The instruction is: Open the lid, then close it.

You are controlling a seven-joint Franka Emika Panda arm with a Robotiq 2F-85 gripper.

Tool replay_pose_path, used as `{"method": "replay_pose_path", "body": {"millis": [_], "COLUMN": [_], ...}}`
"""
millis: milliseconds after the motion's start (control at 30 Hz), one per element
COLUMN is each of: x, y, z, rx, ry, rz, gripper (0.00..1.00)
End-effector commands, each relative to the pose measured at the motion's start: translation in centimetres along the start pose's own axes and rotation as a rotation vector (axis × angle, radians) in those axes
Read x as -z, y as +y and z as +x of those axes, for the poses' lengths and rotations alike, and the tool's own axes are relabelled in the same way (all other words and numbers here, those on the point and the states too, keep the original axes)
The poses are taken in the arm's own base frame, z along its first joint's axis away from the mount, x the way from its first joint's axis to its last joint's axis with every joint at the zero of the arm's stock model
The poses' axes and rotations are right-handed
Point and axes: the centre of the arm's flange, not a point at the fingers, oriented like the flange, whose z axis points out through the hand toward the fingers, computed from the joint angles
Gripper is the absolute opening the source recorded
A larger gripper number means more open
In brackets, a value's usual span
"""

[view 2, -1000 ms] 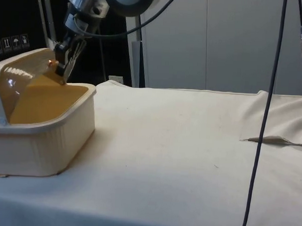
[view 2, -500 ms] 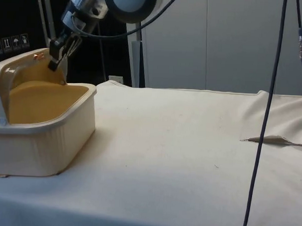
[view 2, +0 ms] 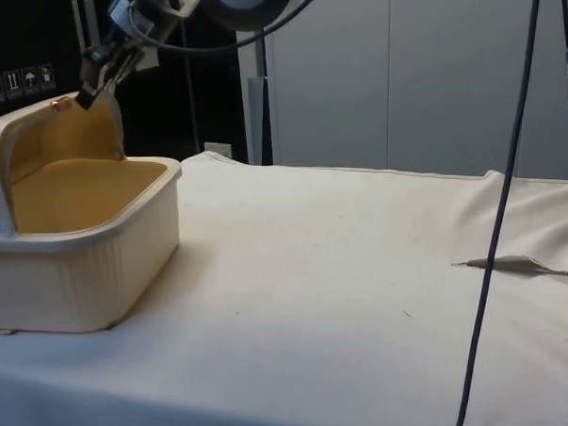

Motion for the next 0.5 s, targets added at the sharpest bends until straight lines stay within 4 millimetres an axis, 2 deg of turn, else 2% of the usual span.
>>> {"method": "replay_pose_path", "body": {"millis": [0,433,467], "x": [0.2,2.9,2.7], "y": [0.3,0.3,0.1], "z": [0.3,3.1,2.8], "rx": [-0.002,-0.001,-0.001], "ry": [0.003,0.065,0.063], "rz": [-0.005,-0.002,0.003], "gripper": [0.00,0.00,0.00]}}
